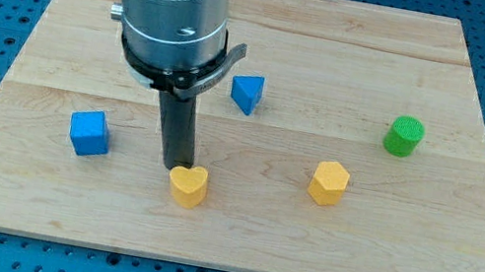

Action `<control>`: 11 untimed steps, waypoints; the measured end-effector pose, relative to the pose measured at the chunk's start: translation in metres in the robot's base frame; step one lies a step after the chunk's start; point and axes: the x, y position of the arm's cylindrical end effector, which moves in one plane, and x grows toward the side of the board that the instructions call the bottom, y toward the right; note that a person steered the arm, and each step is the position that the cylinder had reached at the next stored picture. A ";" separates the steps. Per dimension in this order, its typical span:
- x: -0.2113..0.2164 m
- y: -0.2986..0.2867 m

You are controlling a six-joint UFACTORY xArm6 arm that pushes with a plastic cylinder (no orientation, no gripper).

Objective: Place the yellow heart diagonally bottom to blue cube

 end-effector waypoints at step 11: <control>-0.055 0.066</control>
